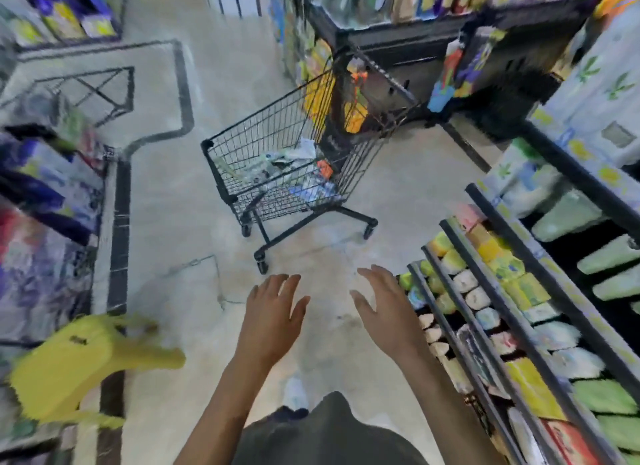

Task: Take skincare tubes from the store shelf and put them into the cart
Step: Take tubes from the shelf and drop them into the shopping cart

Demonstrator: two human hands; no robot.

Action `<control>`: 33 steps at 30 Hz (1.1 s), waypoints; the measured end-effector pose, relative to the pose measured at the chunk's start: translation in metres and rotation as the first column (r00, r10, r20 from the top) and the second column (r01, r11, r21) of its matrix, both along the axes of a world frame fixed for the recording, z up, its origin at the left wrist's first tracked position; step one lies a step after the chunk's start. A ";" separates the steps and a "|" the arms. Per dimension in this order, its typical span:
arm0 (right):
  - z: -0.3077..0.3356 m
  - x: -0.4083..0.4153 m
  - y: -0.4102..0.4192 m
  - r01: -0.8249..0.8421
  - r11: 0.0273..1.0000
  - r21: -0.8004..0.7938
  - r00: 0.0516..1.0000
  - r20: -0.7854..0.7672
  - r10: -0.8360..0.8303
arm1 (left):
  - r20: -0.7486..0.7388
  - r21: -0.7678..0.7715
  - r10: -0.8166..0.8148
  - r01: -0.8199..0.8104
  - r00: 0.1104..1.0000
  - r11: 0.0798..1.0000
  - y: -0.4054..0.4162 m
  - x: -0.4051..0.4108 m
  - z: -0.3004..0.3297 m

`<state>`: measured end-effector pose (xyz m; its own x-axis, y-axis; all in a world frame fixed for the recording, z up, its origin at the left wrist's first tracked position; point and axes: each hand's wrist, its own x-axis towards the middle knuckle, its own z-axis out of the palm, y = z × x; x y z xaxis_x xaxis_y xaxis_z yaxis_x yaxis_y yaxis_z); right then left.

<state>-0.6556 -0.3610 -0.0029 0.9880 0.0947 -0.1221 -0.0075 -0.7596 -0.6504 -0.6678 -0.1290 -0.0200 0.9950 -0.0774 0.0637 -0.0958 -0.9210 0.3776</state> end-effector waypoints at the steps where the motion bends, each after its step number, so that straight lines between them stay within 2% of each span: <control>1: 0.000 0.015 0.011 -0.018 1.000 -0.005 1.000 0.003 0.018 | -0.005 -0.008 0.022 -0.022 1.000 1.000 0.013 0.006 -0.001; 6: -0.003 0.084 0.057 -0.062 0.998 -0.026 0.998 -0.003 0.062 | -0.044 -0.015 0.091 -0.092 0.995 0.996 0.066 0.048 -0.010; 12: -0.012 0.144 0.079 -0.079 0.996 -0.034 0.995 -0.066 0.076 | -0.107 -0.017 0.111 -0.113 0.988 0.993 0.091 0.116 -0.020; 19: -0.035 0.227 0.066 -0.055 0.998 -0.035 0.987 -0.150 0.049 | -0.143 -0.021 0.102 -0.106 0.984 0.994 0.090 0.258 -0.031; 23: -0.038 0.295 0.051 -0.057 0.998 -0.020 0.977 -0.208 0.052 | -0.180 0.006 0.112 -0.113 0.977 0.994 0.082 0.339 -0.025; 27: -0.036 0.379 0.052 -0.128 0.991 -0.032 0.970 -0.212 0.119 | -0.211 -0.008 0.134 -0.139 0.968 0.990 0.078 0.407 -0.026; 33: -0.036 0.510 0.079 -0.215 0.976 -0.031 0.953 -0.225 0.203 | -0.261 -0.063 0.194 -0.217 0.946 0.974 0.089 0.462 -0.044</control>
